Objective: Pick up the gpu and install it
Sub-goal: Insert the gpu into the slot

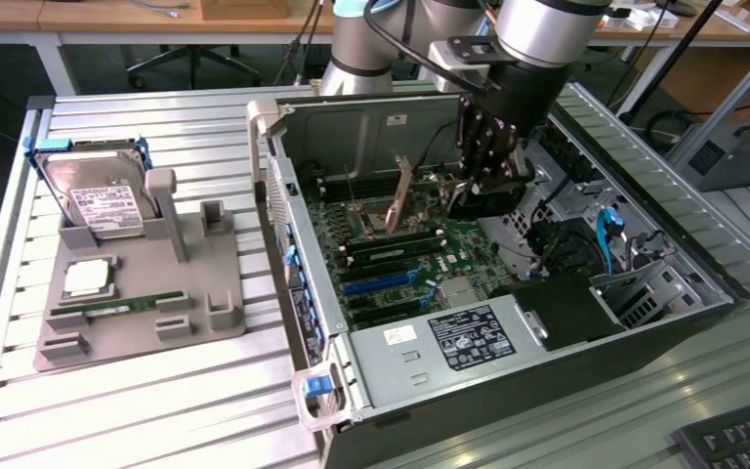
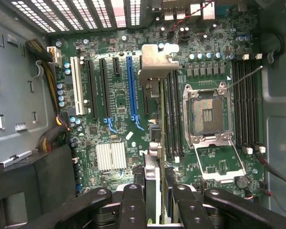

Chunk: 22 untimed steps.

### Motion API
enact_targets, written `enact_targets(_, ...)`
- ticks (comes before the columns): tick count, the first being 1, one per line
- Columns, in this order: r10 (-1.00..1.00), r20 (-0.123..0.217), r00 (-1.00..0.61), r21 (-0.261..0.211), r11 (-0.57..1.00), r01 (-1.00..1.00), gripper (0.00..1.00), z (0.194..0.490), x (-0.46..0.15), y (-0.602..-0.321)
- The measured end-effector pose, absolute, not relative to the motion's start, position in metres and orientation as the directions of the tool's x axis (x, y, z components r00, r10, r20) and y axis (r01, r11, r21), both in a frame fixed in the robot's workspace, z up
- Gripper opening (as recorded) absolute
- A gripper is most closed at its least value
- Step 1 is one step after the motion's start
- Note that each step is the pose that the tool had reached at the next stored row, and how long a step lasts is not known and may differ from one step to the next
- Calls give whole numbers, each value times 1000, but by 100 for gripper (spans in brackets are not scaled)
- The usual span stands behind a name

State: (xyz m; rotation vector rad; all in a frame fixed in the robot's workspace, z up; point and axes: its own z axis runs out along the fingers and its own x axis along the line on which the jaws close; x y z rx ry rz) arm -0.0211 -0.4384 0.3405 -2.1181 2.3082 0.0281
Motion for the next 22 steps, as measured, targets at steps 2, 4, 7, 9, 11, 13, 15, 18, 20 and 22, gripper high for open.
enact_targets(2, -996, -19, -86, 7, 86, -996, 27, 340, -21, -439)
enact_targets(4, -996, -19, -86, 7, 86, -996, 27, 340, -21, -439)
enact_targets(7, -996, -19, -86, 7, 86, -996, 27, 340, -21, -440)
enact_targets(9, -996, -18, -86, 7, 86, -996, 27, 340, -21, -440)
enact_targets(11, -996, -18, -86, 7, 86, -996, 27, 340, -22, -441)
enact_targets(13, -996, -19, -86, 7, 86, -996, 27, 340, -22, -441)
enact_targets(15, -996, -19, -86, 7, 86, -996, 27, 340, -22, -442)
enact_targets(18, -996, -18, -86, 7, 86, -996, 27, 340, -22, -443)
enact_targets(20, -996, -19, -86, 7, 86, -996, 27, 340, -23, -444)
enact_targets(22, -996, -19, -86, 7, 86, -996, 27, 340, -23, -444)
